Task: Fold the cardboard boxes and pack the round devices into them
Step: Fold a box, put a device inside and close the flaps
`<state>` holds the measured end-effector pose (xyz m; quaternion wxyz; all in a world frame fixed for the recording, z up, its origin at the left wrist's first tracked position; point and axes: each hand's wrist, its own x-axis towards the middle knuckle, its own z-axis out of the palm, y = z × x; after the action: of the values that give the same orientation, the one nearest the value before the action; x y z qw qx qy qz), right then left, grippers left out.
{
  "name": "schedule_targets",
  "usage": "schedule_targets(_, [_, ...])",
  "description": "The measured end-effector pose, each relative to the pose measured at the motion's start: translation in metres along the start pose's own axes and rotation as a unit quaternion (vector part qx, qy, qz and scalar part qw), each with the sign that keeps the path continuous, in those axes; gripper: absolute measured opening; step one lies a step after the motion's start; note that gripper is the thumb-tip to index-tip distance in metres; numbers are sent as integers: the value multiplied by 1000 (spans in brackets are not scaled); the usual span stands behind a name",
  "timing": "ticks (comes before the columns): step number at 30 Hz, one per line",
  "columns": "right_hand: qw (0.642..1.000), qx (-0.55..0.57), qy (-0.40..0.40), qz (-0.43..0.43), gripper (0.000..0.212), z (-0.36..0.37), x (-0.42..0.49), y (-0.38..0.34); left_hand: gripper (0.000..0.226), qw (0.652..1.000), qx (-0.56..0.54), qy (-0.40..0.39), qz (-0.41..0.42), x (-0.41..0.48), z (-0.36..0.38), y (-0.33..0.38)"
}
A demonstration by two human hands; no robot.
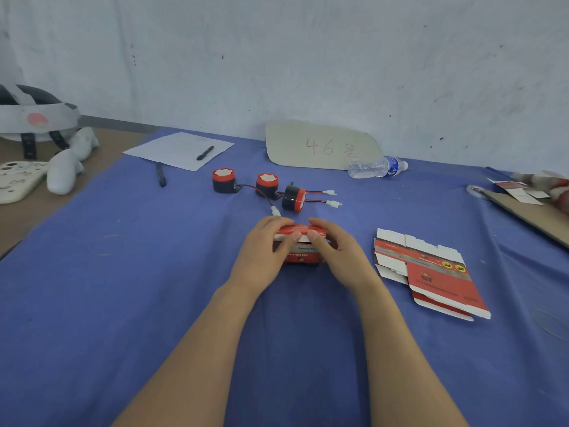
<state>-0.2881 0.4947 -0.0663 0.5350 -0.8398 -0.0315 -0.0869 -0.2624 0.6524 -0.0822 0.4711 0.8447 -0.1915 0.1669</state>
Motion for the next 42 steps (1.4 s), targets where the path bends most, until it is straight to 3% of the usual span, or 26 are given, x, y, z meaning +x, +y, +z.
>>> schedule_targets(4, [1000,-11,-1,-2,29,3,0,-1,35,1000,-9,-21,-15,-1,2,2])
schedule_targets(9, [996,57,49,44,26,13,3,-6,41,993,-42,-75,-83,0,6,9])
schedule_targets(13, [990,88,82,74,31,19,5,-6,39,983,-111,-56,-137,0,7,13])
schedule_targets(17, [983,118,92,103,38,23,7,-5,39,986,-91,-50,-132,-2,7,13])
schedule_targets(20, [980,143,81,107,26,24,7,-5,50,974,-137,-37,-175,-1,6,13])
schedule_targets(22, [978,154,81,113,32,25,8,-5,58,966,-154,-30,-204,0,6,13])
schedule_targets(31, [981,122,94,114,42,31,9,-8,50,970,-118,-8,-212,2,13,19])
schedule_targets(34, [985,119,65,107,45,30,7,-7,51,975,-96,-4,-201,2,14,18])
schedule_targets(39, [986,150,-49,54,53,7,-1,3,52,974,-109,-6,-198,3,11,14])
schedule_targets(42, [991,117,-67,26,41,2,-2,2,50,972,-119,-6,-201,4,9,14])
